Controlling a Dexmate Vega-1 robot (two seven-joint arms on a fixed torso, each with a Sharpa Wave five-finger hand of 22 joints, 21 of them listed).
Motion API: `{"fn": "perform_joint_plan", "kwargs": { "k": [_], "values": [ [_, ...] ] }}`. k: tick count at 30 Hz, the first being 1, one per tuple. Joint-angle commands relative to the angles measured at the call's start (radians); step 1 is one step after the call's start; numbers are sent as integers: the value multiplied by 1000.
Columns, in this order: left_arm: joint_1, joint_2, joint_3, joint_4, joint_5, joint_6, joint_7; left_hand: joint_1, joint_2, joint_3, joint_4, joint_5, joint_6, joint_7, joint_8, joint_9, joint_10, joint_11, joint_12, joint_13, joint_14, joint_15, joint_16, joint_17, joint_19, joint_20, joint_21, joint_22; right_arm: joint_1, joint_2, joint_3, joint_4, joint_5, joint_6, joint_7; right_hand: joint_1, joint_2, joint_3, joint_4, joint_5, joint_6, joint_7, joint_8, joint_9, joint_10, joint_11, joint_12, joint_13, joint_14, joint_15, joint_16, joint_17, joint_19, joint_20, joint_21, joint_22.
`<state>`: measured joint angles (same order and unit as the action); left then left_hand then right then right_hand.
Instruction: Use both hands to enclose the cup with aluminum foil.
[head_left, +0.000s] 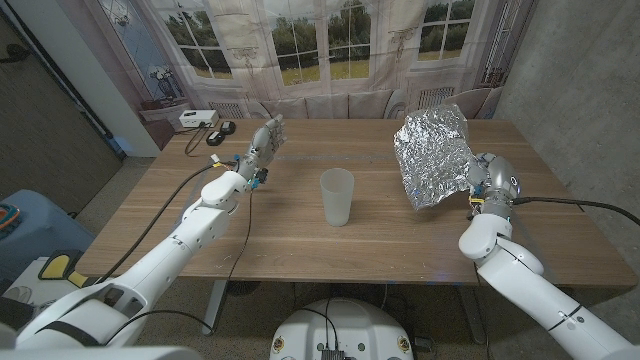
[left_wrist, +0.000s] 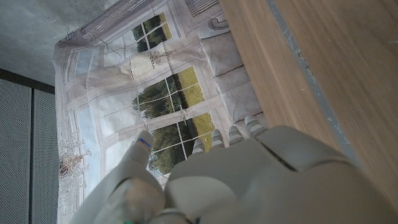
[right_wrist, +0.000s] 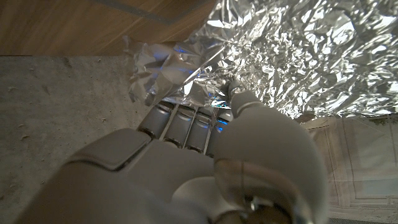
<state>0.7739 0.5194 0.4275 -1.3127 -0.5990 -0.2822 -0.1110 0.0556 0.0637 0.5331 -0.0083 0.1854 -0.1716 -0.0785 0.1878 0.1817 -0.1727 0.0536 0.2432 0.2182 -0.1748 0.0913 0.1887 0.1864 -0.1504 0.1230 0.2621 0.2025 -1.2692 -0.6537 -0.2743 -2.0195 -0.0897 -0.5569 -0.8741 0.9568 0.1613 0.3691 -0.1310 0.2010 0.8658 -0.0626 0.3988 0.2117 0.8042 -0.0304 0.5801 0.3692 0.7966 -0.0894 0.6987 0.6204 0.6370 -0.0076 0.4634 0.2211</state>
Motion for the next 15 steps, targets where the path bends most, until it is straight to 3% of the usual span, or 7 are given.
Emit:
{"fn": "perform_joint_plan", "kwargs": {
  "k": [1, 6, 15],
  "values": [
    [12, 7, 6, -38, 9, 2, 2, -8, 3, -2, 2, 3, -24, 4, 1, 0, -61, 6, 2, 3, -33, -7, 4, 0, 3, 1, -4, 5, -134, -34, 115, -159, 50, 54, 75, 25, 19, 11, 3, -4, 78, 11, 17, 7, 11, -1, 6, 4, 1, -107, -3, 8, -7, 4, 11, 6],
    [20, 18, 7, -64, 15, 5, 3, -7, 2, -3, 1, 3, -19, 4, 3, -1, -57, 5, 3, 3, -31, -5, 5, 0, 7, 2, -3, 5, -169, -52, 139, -223, 65, 47, 123, 28, 20, 13, 3, -7, 76, 14, 19, 11, 13, 5, 8, 7, 0, -105, -3, 15, -11, 5, 13, 6],
    [47, 49, 0, -130, 44, -6, 28, 2, -8, -6, -11, 1, 5, 0, 10, -1, -9, 8, 19, 2, 12, -4, 18, -2, 24, 3, 2, 4, -186, -76, 114, -297, 25, 17, 165, 33, 20, 15, 3, -11, 77, 17, 22, 16, 14, 6, 12, 12, -2, -104, -2, 26, -14, 7, 18, 6]
  ]
}}
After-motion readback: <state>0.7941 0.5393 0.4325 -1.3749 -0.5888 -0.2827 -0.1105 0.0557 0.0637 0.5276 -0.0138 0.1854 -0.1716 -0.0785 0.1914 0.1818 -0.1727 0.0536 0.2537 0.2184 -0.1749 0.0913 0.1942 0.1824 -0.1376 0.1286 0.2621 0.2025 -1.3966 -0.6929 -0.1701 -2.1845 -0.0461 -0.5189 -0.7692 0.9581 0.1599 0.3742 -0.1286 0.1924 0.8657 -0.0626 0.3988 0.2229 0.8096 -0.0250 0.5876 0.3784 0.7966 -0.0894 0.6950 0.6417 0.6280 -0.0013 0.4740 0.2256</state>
